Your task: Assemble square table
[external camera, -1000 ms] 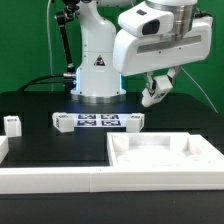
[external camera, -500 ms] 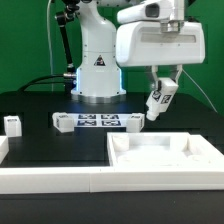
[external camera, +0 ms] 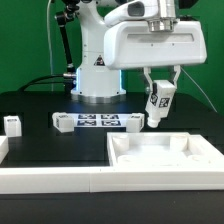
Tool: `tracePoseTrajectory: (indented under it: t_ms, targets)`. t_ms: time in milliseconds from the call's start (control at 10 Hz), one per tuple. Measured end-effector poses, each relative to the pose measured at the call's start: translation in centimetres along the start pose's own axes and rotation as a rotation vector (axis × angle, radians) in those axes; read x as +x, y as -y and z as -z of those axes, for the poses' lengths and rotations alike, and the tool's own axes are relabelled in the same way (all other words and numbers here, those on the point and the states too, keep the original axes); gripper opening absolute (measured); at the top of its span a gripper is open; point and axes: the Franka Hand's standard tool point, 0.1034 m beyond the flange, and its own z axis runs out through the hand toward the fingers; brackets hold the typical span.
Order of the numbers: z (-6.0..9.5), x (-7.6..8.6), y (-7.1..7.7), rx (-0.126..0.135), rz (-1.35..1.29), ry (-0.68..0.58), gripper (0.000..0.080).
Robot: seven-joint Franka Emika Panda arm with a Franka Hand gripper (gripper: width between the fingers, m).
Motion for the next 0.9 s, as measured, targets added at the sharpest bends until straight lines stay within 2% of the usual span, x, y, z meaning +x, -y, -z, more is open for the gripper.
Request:
tracePoseTrajectory:
  t_ms: [100,400,600,900]
  targets:
    - [0.1,0.9,0.2,0.0,-0.02,-0.011,0.029]
    - [-0.1,0.6,0.1,0.0,-0.016,-0.006,0.029]
    - [-0.7,0.7,-0.3,0.02,-0.062,0.011,0.029]
    - [-1.5,3.8,-0.3,0.033,-0.067,-0.009,0.029]
